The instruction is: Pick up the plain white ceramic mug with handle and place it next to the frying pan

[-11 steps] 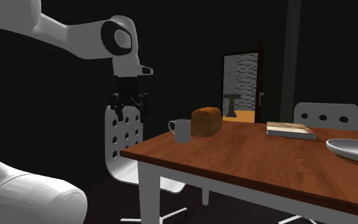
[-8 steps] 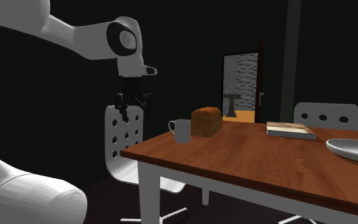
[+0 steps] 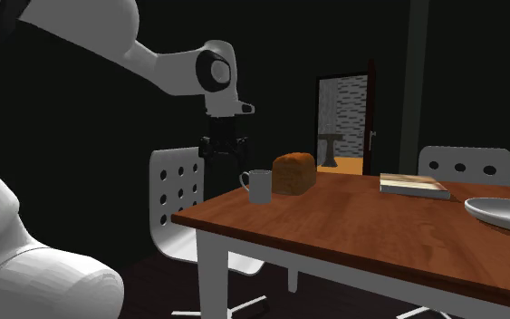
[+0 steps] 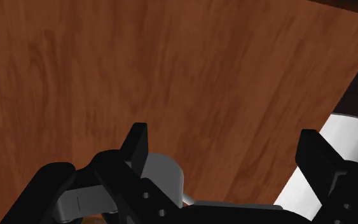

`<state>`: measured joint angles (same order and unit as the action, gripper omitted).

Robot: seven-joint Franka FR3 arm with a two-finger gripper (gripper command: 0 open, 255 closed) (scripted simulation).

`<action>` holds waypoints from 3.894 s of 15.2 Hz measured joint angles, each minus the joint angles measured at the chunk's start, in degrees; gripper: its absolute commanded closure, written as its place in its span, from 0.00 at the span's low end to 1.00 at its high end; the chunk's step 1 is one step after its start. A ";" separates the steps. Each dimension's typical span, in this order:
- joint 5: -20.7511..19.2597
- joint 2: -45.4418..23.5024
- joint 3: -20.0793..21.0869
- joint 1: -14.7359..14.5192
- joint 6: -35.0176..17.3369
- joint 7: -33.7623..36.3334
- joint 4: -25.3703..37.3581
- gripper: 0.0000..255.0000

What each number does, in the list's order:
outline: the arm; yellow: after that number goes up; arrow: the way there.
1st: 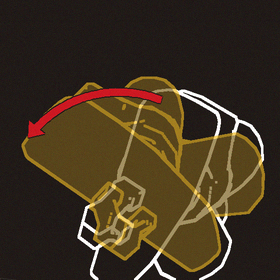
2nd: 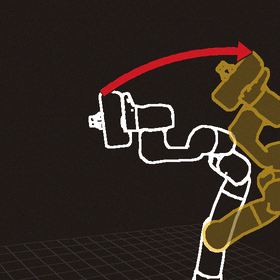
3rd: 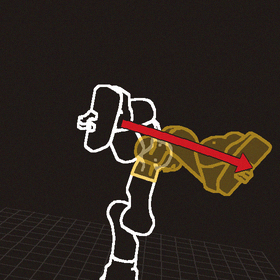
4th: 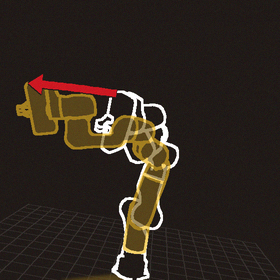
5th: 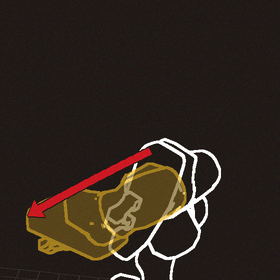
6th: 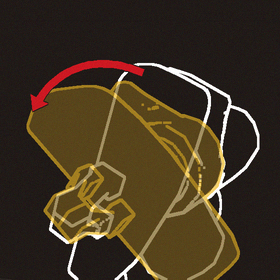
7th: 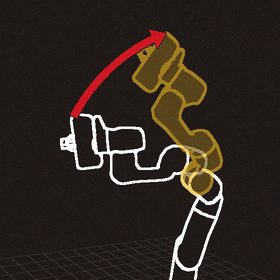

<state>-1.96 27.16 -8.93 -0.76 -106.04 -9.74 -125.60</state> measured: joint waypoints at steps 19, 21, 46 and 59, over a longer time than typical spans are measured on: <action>8.67 -31.45 -7.90 1.42 -5.46 -14.74 26.49 0.00; 8.83 -31.77 -7.85 1.38 -6.77 -14.84 25.49 0.00; 8.67 -31.87 -7.91 1.45 -1.99 -14.38 30.43 1.00; 9.01 -33.56 -8.17 1.92 8.43 -13.83 42.46 1.00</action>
<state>7.05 -6.40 -17.10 1.16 -97.61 -23.57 -83.13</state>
